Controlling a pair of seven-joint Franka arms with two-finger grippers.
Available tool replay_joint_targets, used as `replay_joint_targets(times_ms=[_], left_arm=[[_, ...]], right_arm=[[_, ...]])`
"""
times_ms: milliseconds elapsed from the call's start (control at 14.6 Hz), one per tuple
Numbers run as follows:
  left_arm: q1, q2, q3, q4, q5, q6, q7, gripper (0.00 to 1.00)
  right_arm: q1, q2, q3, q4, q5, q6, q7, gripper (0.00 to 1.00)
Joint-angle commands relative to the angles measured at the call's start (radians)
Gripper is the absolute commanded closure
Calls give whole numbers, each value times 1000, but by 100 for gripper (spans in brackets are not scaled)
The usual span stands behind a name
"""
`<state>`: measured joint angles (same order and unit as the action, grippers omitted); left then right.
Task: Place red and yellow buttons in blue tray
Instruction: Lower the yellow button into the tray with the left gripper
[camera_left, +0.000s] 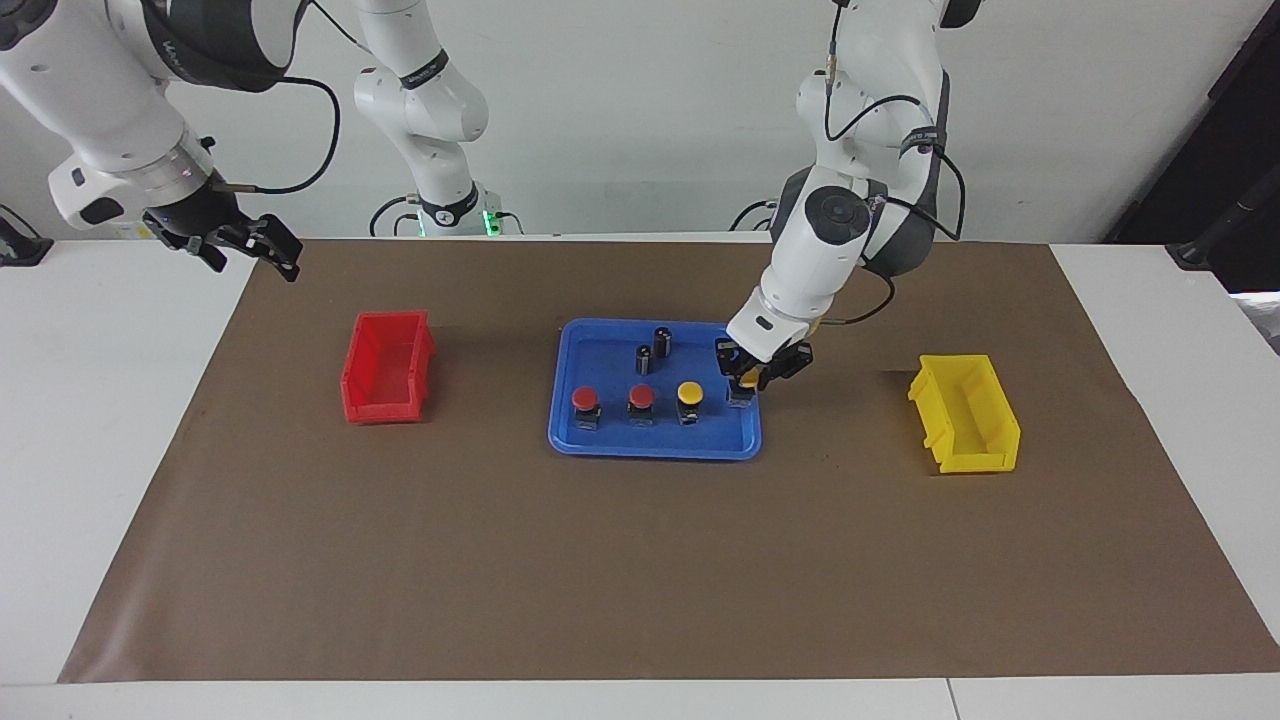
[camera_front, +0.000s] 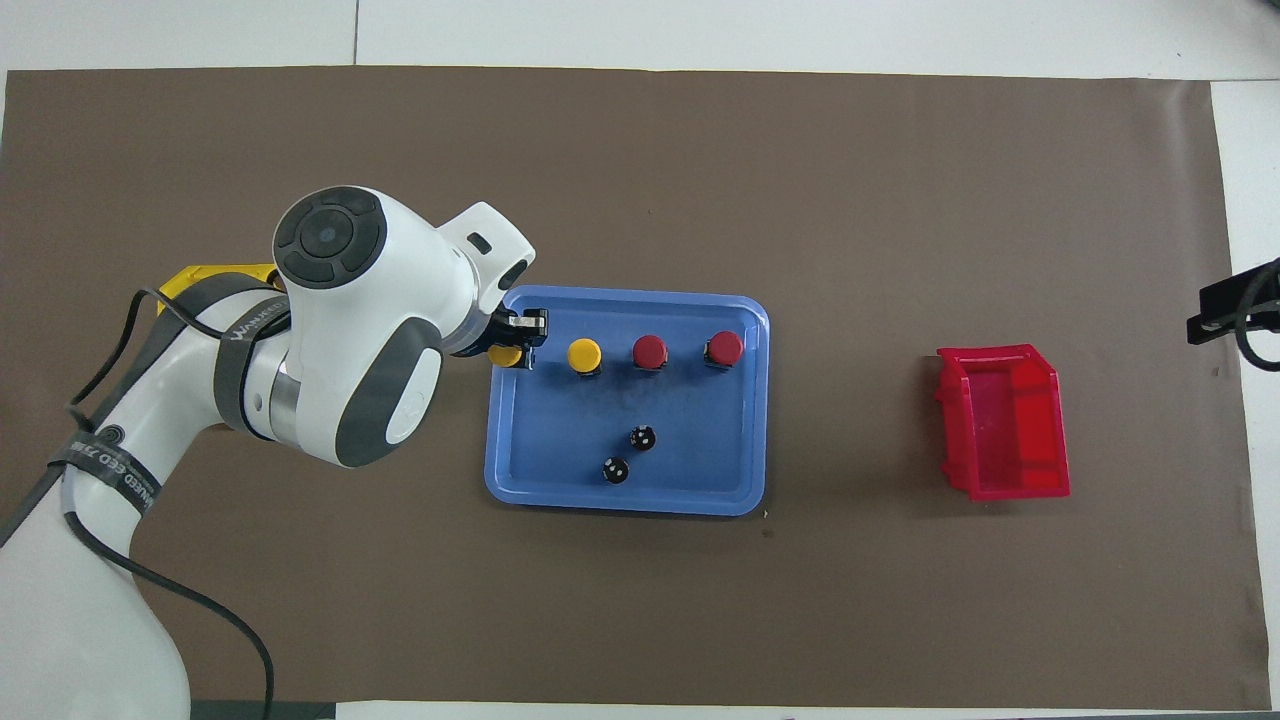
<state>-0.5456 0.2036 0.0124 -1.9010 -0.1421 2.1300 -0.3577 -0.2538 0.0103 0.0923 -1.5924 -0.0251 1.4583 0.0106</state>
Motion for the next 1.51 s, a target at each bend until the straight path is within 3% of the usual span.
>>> replay_joint_targets(times_ms=[0,684,753,821,958,1027,1163,1437], left_arm=[[-24,-20,17,-55,-13,51,-6,98],[-53,28,17,-82,-13,140,-7,96],[-51,28,18,-84,-13,142,-6,91],[-50,30,18,-82,-13,142,-6,77],[-43,30,18,-81,-13,136,-6,33],[-43,30,18,-73,-13,124,-7,18],[-50,10,23,-63,-13,79,-32,2],[-31,-64,32,31,-5,-129,-26,0]], right_arm=[[128,-30,-124,-34,14,25,-34,0],[148,-35,-135,-35,16,16,-29,0],[149,-36,-132,-35,16,14,-31,0],[151,-35,-129,-35,16,14,-31,0],[151,-36,-126,-35,16,14,-31,0],[151,-36,-126,-35,16,14,-31,0],[149,-36,-126,-35,16,14,-31,0],[151,-36,-126,-35,16,14,-31,0]])
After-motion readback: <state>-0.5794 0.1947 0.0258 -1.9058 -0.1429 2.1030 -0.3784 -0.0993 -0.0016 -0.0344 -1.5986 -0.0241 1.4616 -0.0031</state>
